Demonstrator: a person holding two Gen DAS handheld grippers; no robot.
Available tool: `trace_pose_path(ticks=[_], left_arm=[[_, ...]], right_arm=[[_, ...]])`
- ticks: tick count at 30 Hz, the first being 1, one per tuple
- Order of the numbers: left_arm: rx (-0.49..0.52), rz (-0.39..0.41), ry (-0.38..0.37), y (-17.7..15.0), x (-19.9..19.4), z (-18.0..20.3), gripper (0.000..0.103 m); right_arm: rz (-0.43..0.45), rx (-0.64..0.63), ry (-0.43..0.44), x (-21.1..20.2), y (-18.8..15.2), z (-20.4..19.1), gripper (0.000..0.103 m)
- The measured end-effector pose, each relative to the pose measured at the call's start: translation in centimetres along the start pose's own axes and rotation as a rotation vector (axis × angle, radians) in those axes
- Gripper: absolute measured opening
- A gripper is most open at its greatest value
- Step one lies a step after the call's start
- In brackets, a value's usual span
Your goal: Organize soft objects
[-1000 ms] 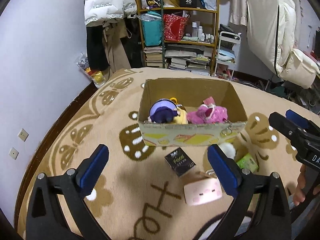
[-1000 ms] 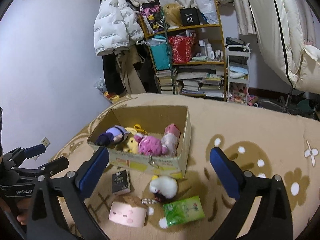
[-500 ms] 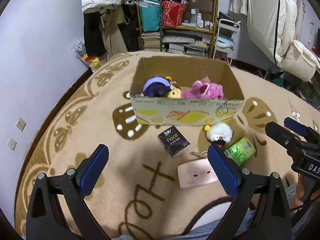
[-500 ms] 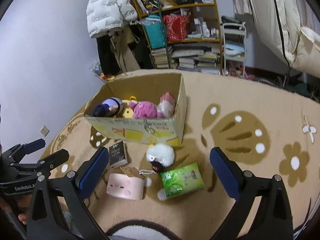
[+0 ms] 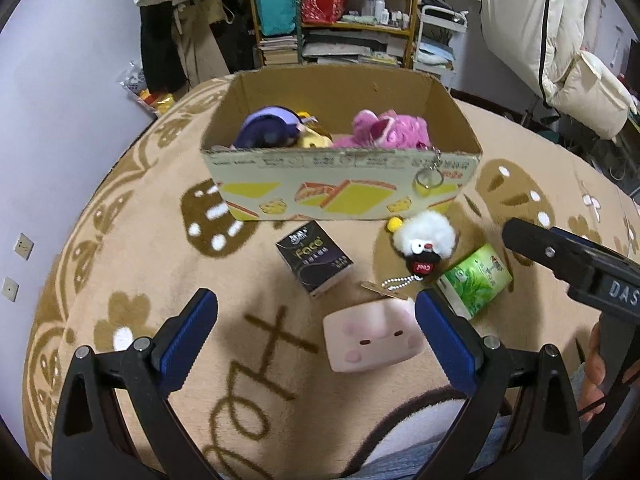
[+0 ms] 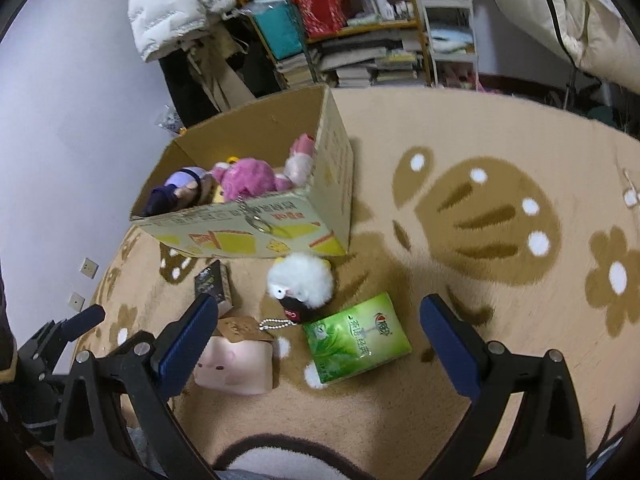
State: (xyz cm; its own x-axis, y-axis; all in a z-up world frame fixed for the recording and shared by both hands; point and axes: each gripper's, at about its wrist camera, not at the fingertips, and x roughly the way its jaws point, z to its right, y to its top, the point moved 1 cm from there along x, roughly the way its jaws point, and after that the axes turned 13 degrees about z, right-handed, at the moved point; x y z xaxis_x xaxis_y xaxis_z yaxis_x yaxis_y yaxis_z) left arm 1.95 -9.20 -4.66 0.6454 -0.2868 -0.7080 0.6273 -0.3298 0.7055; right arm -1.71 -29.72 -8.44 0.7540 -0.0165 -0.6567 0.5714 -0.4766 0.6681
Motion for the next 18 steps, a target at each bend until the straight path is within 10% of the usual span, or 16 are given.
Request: trace_pose_path(ticks=[18], left_arm=[[-0.021,-0.132,-0.101,-1.2,5.4,2.7,0.098]], right_arm=[[-0.167,0.018,-0.085,5.1,-1.8,1.5,0.103]])
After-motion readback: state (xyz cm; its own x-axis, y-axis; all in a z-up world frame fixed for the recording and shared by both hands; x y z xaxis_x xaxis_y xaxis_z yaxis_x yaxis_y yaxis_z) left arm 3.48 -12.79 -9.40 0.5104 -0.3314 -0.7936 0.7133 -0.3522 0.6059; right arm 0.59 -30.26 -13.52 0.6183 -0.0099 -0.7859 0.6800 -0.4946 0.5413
